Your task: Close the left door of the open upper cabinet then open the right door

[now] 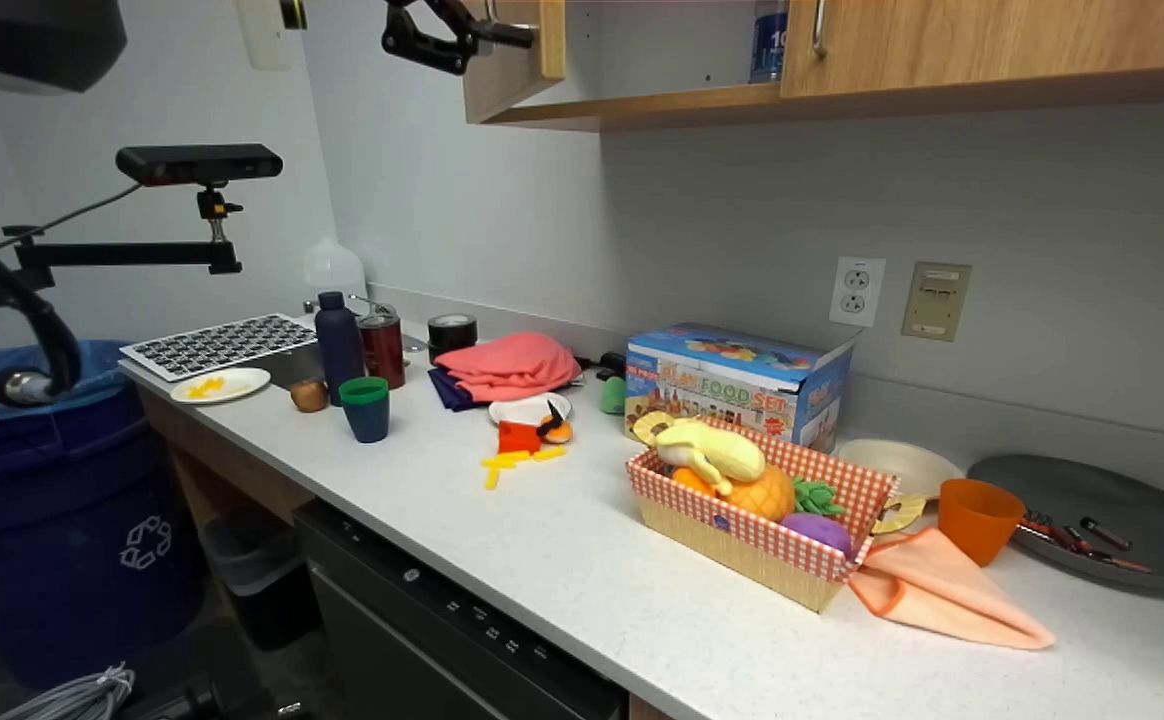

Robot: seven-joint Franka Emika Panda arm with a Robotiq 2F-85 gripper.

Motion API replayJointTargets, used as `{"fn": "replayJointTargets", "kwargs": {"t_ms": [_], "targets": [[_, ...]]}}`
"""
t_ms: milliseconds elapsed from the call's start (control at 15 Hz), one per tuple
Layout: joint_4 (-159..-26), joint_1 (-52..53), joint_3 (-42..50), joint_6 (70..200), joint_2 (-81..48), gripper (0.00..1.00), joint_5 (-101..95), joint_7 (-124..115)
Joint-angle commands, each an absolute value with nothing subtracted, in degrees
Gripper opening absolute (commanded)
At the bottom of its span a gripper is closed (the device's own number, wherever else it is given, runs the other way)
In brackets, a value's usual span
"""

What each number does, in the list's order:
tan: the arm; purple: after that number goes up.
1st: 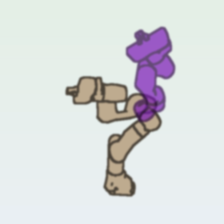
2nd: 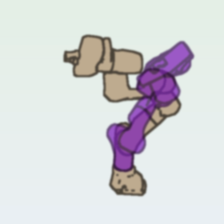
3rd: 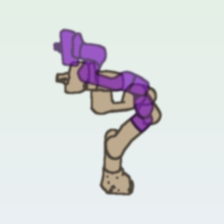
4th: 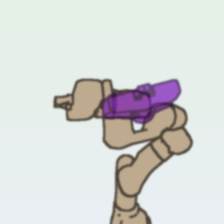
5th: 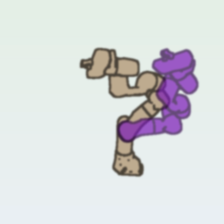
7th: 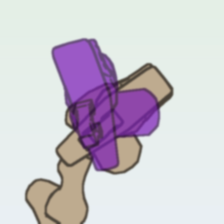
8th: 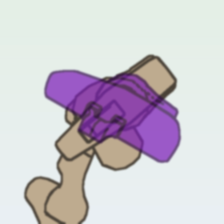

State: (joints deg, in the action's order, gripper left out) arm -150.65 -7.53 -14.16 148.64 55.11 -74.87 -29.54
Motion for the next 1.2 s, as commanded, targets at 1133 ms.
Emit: {"fn": "replayJointTargets", "kwargs": {"t_ms": [1133], "targets": [[-139.12,-0.76,-10.32,133.69,42.76,1.0,-109.58,-66.68]]}}
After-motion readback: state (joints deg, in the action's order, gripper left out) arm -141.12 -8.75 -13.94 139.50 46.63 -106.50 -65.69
